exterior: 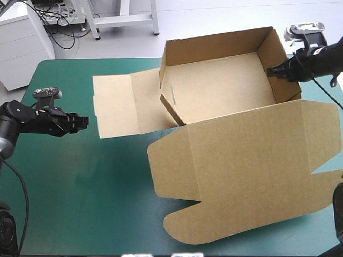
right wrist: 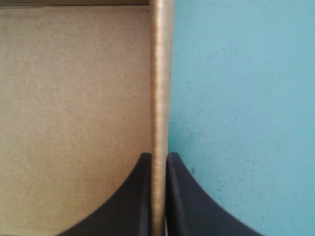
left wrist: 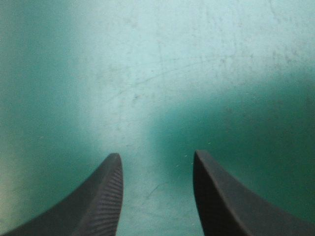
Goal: Fold the box
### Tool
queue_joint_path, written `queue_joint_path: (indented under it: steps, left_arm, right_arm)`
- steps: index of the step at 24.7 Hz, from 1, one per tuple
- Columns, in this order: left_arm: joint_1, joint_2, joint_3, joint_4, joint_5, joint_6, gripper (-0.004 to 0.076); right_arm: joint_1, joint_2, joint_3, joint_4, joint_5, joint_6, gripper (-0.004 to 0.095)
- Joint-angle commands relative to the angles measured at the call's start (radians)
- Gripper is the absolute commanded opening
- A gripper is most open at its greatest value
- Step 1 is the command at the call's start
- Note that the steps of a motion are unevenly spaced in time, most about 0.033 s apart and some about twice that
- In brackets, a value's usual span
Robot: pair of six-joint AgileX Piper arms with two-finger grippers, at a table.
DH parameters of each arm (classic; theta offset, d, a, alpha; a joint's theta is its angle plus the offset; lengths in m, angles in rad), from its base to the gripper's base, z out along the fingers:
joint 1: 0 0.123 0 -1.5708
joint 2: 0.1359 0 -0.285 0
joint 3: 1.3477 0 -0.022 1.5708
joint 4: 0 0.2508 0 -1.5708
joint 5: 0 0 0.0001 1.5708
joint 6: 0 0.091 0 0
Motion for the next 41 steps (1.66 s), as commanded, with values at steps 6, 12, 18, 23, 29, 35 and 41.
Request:
queue_joint_path:
  steps: [6,12,18,23,29,35,41]
  left_arm:
    - [0.003,0.068,-0.027,-0.464,0.015,0.226,0.0323]
    - [-0.037,0.077,-0.027,-0.78,0.136,0.359,0.0323]
    - [-0.189,0.077,-0.027,-0.961,0.127,0.432,0.0323]
    - [-0.218,0.077,-0.027,-1.131,0.155,0.459,0.0323]
    - [-0.248,0.077,-0.044,-1.24,0.213,0.479,0.0357]
    - [-0.305,0.077,-0.11,-1.247,0.215,0.479,0.0419]
    - [-0.331,0.077,-0.213,-1.236,0.207,0.455,0.0426]
  right_arm:
    - [-0.018,-0.092,0.034,0.146,-0.028,-0.012,-0.0004]
    - [-0.016,-0.092,0.084,0.182,-0.102,-0.016,-0.0004]
    - [-0.016,-0.073,0.1,0.201,-0.116,-0.031,-0.0004]
    - [-0.016,-0.061,0.1,0.145,-0.131,-0.031,-0.0004]
    - [-0.016,-0.052,0.1,0.154,-0.152,-0.029,-0.0004]
    - [-0.016,-0.051,0.1,0.147,-0.156,-0.029,-0.0004]
    - [-0.016,-0.051,0.1,0.146,-0.16,-0.027,-0.0004]
